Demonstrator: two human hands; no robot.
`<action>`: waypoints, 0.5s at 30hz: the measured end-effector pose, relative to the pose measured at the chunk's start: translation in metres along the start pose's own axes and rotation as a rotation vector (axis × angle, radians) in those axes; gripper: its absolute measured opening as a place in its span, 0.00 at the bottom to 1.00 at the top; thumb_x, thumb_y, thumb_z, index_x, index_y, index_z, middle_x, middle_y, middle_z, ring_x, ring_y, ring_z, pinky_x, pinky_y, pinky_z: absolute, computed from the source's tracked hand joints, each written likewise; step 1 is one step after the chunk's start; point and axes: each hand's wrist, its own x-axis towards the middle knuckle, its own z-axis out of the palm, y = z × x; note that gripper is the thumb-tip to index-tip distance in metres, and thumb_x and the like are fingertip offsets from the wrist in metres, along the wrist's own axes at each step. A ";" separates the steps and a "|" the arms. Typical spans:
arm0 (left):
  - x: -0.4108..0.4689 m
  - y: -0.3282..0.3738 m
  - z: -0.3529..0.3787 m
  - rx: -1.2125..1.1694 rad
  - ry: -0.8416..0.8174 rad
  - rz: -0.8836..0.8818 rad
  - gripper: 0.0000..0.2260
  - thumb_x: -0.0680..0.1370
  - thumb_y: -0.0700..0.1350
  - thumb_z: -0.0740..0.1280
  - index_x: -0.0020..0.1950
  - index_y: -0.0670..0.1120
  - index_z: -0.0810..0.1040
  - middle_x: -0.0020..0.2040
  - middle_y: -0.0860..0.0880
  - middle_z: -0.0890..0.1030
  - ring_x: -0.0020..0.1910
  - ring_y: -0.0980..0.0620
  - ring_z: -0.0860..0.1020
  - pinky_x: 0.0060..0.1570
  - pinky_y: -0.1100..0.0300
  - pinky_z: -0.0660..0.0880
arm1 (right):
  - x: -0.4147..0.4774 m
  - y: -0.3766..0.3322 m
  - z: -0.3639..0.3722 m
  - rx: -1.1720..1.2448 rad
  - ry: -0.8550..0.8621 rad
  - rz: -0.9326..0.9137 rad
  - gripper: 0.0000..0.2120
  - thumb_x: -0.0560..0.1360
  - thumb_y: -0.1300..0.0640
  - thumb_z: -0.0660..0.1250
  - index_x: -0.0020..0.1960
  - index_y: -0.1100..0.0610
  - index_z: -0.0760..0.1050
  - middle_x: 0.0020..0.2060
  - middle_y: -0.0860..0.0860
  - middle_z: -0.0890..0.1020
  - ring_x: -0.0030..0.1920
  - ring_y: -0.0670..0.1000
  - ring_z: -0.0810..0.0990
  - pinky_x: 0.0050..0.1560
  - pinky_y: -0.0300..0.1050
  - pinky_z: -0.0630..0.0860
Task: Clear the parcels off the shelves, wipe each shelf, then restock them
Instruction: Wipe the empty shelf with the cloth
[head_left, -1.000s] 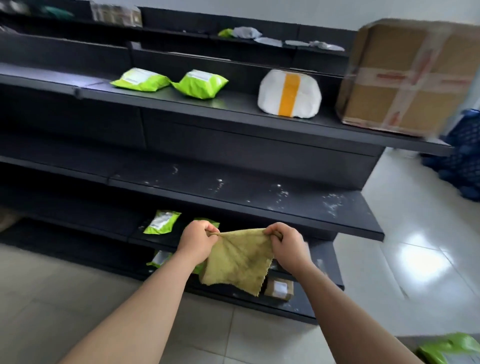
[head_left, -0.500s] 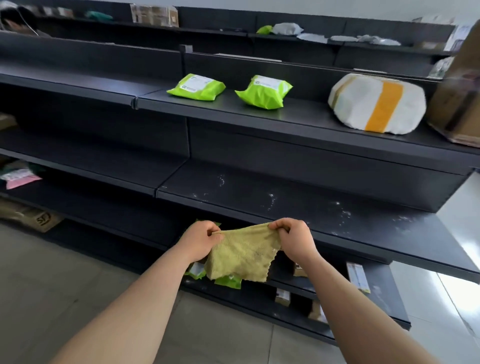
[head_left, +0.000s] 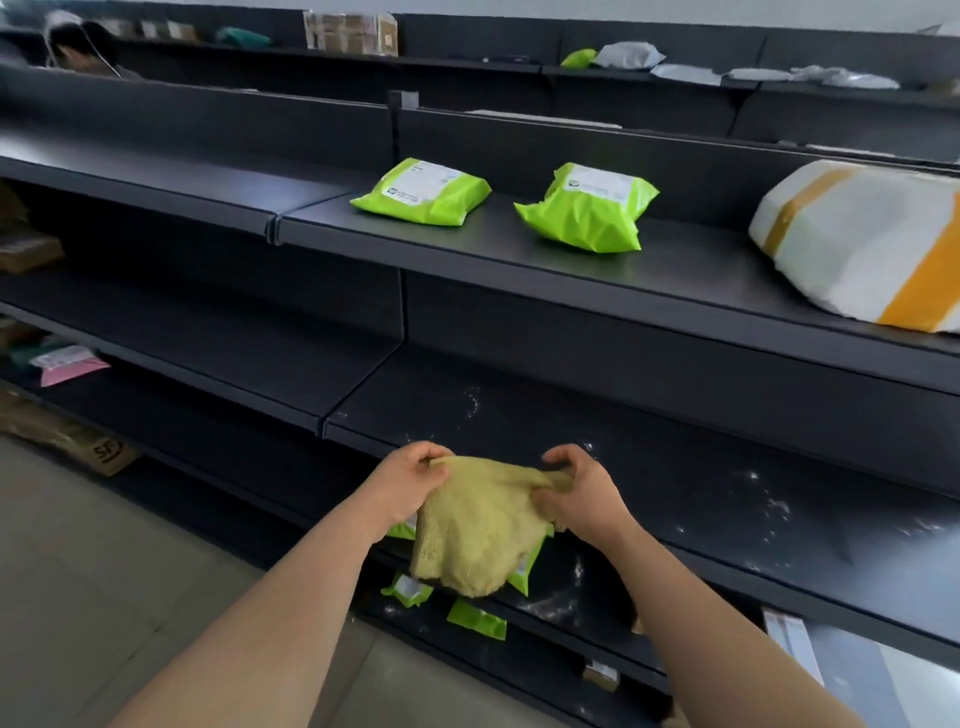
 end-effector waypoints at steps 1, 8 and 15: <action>0.012 0.001 -0.004 0.038 0.009 -0.010 0.04 0.79 0.44 0.66 0.52 0.50 0.79 0.51 0.51 0.81 0.49 0.57 0.78 0.46 0.67 0.73 | 0.014 -0.001 -0.002 -0.025 -0.027 -0.007 0.16 0.67 0.60 0.71 0.52 0.47 0.75 0.47 0.46 0.79 0.36 0.46 0.80 0.32 0.37 0.77; 0.084 -0.001 -0.026 0.189 0.084 -0.019 0.04 0.75 0.42 0.71 0.45 0.51 0.81 0.46 0.54 0.82 0.49 0.56 0.80 0.45 0.70 0.73 | 0.102 -0.022 -0.008 -0.083 -0.089 -0.041 0.09 0.68 0.63 0.70 0.39 0.48 0.79 0.35 0.47 0.81 0.31 0.45 0.77 0.33 0.40 0.74; 0.144 -0.001 -0.050 -0.062 0.135 -0.122 0.04 0.79 0.44 0.65 0.51 0.45 0.77 0.49 0.45 0.80 0.49 0.49 0.80 0.44 0.56 0.81 | 0.161 -0.036 0.014 0.058 -0.085 -0.011 0.09 0.72 0.65 0.67 0.48 0.53 0.78 0.36 0.49 0.80 0.31 0.43 0.76 0.30 0.36 0.72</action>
